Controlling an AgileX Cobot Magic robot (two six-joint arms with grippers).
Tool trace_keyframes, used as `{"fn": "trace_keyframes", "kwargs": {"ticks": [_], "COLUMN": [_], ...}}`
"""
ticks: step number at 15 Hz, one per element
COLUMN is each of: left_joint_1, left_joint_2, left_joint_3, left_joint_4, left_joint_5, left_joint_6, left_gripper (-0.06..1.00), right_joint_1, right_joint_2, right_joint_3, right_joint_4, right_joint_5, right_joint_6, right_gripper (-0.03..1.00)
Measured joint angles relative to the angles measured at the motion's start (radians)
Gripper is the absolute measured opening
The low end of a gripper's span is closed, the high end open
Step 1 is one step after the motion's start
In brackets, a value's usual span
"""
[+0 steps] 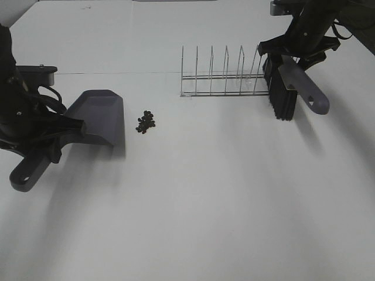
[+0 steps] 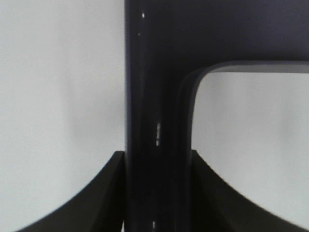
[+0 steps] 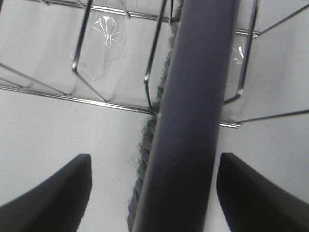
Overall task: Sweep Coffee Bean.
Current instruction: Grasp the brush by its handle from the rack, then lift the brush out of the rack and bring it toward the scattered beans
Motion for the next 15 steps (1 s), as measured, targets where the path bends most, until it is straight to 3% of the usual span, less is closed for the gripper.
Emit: {"fn": "trace_keyframes", "kwargs": {"ticks": [5,11,15], "left_joint_1": [0.000,0.000,0.000], "left_joint_2": [0.000,0.000,0.000], "left_joint_3": [0.000,0.000,0.000], "left_joint_4": [-0.002,-0.003,-0.004], "left_joint_5": [0.000,0.000,0.000], "left_joint_6": [0.000,0.000,0.000], "left_gripper": [0.32,0.32,0.32], "right_joint_1": [0.000,-0.002,-0.002], "right_joint_2": [0.014,0.000,-0.122], "right_joint_3": [0.000,0.000,-0.010], "right_joint_4": [-0.053,-0.057,-0.054], "right_joint_5": [-0.030,-0.016,-0.015], "right_joint_6": [0.008,0.036,0.063], "right_gripper": [0.29,0.29,0.28]}}
